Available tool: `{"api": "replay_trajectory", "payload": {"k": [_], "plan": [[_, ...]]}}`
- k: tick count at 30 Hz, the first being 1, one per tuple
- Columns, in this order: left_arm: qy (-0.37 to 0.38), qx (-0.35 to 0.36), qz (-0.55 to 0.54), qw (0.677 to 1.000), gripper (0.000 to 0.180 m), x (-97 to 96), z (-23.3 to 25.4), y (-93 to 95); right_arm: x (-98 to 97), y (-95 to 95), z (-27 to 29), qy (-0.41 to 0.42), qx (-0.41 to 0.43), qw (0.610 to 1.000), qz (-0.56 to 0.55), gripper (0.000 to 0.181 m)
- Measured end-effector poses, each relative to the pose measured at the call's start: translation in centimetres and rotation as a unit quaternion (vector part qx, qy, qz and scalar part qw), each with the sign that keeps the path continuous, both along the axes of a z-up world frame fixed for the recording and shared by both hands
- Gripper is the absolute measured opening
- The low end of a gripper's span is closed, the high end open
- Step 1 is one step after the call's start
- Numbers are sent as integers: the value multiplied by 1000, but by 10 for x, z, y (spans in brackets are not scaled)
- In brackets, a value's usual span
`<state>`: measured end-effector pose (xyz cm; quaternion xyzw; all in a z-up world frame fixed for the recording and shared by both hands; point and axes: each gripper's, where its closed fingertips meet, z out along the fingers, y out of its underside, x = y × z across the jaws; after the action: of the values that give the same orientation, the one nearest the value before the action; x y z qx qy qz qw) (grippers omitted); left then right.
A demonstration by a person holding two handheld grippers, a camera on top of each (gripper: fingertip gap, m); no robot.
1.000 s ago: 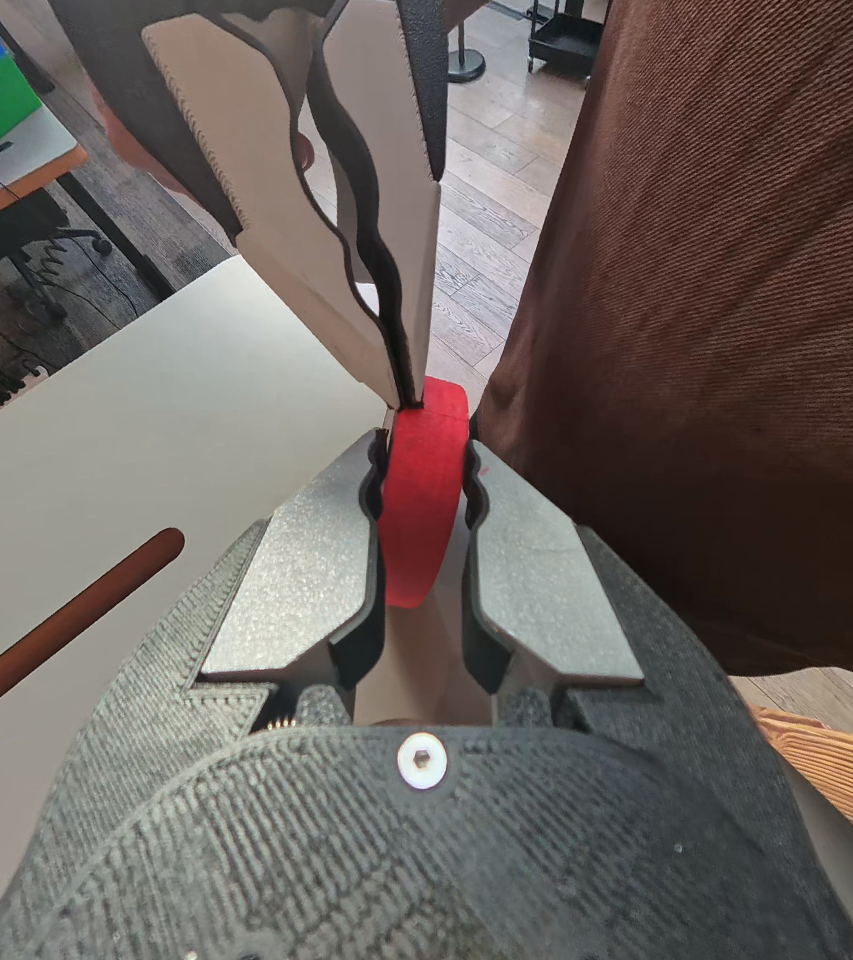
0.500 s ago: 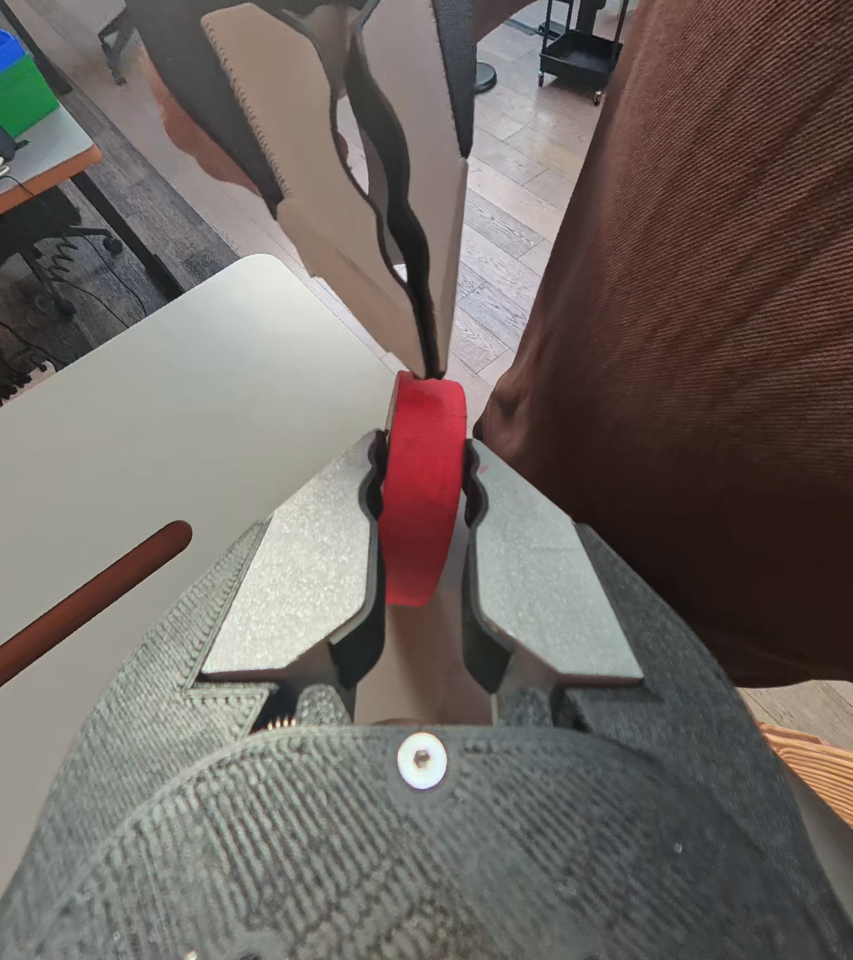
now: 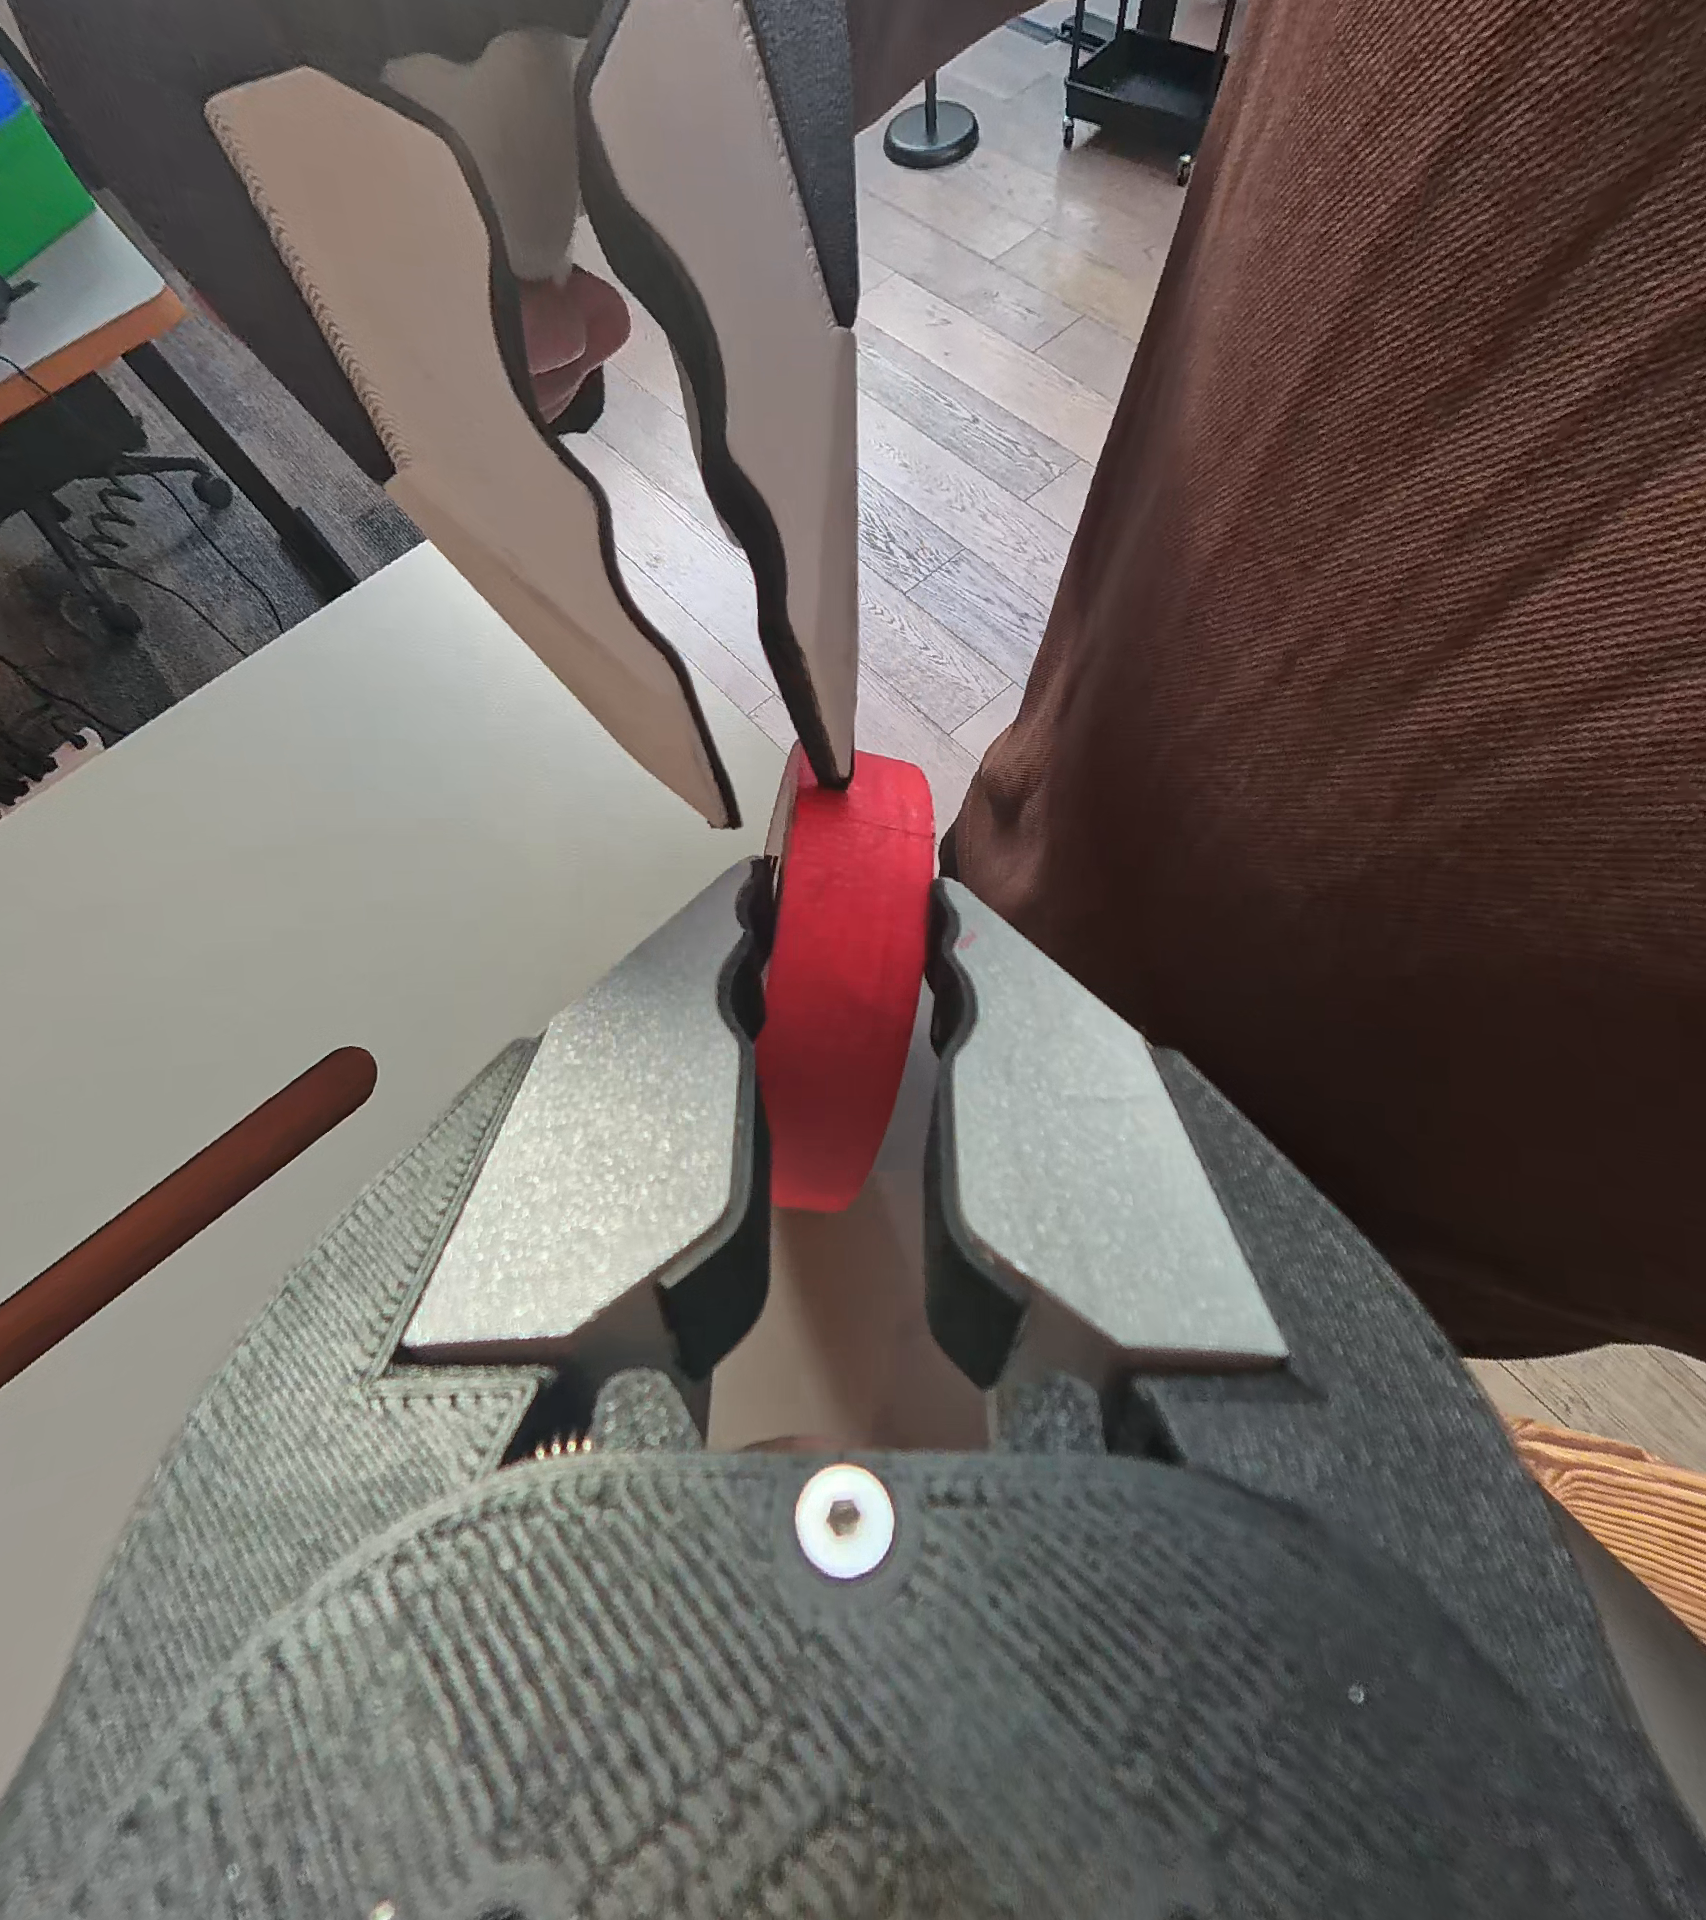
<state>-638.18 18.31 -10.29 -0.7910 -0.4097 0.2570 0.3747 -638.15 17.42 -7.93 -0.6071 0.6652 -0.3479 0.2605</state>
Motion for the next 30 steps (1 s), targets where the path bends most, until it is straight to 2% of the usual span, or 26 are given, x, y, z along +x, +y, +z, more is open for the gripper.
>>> {"api": "replay_trajectory", "payload": {"k": [5,17,24,30], "plan": [[0,0,-1,1000,29,1,-1,0,3,5,-1,15,-18,999,28,3],[-7,-4,-14,1000,29,3,-2,2,4,8,-3,58,4,996,71,0],[-3,1,-9,1000,29,5,-2,1,7,6,-3,92,-75,989,91,0],[-5,-3,-8,1000,29,5,-2,-1,5,9,-3,82,-74,990,88,0]]}}
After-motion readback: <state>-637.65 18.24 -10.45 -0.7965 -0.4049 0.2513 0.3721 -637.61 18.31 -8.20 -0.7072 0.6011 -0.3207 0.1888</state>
